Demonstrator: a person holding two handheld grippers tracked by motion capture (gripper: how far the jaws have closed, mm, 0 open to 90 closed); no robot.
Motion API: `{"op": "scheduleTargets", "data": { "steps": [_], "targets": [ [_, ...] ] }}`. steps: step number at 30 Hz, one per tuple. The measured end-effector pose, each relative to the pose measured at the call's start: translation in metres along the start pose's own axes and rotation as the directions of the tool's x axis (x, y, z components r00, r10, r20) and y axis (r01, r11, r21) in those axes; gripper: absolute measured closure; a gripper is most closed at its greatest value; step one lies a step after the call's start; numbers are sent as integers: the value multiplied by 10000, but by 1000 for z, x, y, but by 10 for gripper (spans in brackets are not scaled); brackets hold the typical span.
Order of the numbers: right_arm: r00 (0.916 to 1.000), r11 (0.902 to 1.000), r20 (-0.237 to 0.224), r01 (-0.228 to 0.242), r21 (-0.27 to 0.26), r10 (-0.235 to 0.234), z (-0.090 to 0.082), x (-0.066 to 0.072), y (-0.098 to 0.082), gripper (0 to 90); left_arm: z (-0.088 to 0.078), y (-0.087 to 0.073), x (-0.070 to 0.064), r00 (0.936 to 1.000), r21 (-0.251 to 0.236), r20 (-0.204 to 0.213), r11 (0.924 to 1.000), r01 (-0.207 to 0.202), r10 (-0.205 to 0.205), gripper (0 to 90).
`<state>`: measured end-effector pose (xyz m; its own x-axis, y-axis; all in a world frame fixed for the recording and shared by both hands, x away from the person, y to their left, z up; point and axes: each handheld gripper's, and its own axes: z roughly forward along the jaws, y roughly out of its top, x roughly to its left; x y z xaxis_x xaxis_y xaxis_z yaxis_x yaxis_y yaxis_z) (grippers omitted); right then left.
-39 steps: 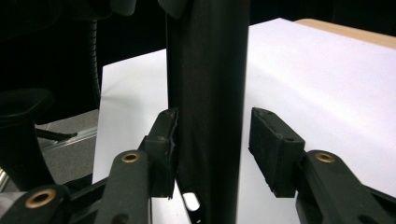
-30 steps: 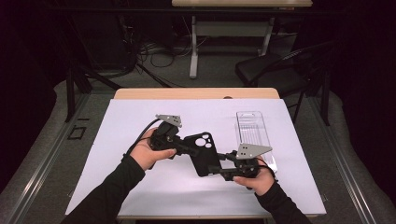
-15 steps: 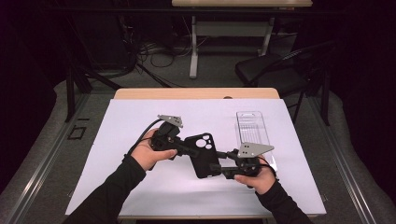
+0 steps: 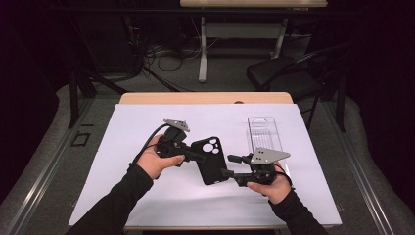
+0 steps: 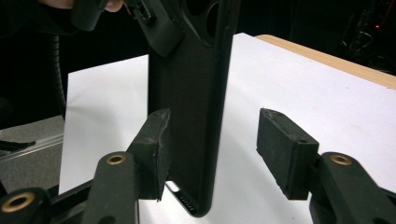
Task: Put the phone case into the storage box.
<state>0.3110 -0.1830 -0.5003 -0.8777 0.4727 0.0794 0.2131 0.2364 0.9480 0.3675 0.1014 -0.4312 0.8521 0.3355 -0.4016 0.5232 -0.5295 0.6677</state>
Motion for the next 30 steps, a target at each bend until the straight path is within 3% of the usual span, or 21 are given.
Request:
{"op": "scheduleTargets", "data": {
  "steps": [5, 12, 17, 21, 23, 27, 30],
  "targets": [
    [9998, 9998, 203, -55, 172, 51, -2, 2, 3, 466, 1, 0, -6, 9997, 167, -43, 9996, 229, -229, 815],
    [9990, 9997, 431, 79, 235, -89, -6, 5, 9, 479, 3, 2, -12, 9993, 305, -318, 9993, 212, -202, 815],
    [9968, 9991, 722, 336, 263, -354, -8, 8, 16, 488, 2, 2, -16, 9957, 268, -695, 9976, 637, -617, 815],
    [9922, 9966, 1018, 671, 475, -716, -8, 12, 20, 493, 2, 1, -20, 9907, 363, -1245, 9975, 600, -551, 815],
    [9915, 9958, 1036, 732, 556, -787, -8, 13, 21, 496, 3, -1, -20, 9910, 380, -1177, 9969, 691, -642, 815],
    [9896, 9944, 1145, 793, 693, -869, -7, 15, 24, 510, 5, -3, -22, 9862, 535, -1582, 9969, 585, -494, 815],
    [9891, 9948, 1217, 743, 693, -824, -7, 15, 27, 517, 6, -6, -22, 9864, 455, -1520, 9964, 709, -632, 815]
  ]
}}
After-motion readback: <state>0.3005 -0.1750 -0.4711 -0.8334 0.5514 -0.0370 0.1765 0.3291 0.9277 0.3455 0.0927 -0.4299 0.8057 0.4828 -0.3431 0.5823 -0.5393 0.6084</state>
